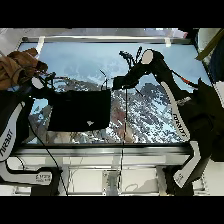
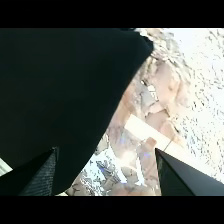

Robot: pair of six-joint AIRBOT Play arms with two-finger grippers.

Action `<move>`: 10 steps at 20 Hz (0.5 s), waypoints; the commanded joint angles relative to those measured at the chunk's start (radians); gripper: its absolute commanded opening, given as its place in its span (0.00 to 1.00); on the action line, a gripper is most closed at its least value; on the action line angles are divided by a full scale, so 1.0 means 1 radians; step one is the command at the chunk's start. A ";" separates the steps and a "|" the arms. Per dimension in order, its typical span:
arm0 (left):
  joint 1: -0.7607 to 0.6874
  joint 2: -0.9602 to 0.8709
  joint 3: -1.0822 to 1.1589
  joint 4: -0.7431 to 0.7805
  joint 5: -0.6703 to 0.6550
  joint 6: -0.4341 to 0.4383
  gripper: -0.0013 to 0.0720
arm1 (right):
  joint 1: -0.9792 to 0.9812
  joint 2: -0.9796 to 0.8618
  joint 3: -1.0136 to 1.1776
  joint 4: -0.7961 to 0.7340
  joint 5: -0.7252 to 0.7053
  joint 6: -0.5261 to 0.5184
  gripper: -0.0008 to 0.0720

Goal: Fold the clothes and pants, and hang the long-sleeved shirts on hangers.

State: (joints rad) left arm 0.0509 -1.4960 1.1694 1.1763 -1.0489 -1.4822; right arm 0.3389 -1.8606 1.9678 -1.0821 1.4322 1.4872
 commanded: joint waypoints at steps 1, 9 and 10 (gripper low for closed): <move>0.039 -0.039 -0.005 -0.026 0.049 -0.006 0.99 | -0.002 -0.001 0.000 0.002 -0.008 -0.017 0.94; 0.005 -0.115 -0.005 -0.130 0.031 0.071 0.88 | -0.002 -0.001 0.000 0.005 -0.014 -0.015 0.93; 0.000 -0.115 -0.005 -0.130 0.027 0.070 0.46 | -0.002 -0.001 0.000 0.005 -0.009 -0.014 0.93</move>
State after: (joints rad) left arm 0.0654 -1.5940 1.1645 1.0748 -1.0164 -1.4376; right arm 0.3374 -1.8614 1.9678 -1.0786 1.4166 1.4727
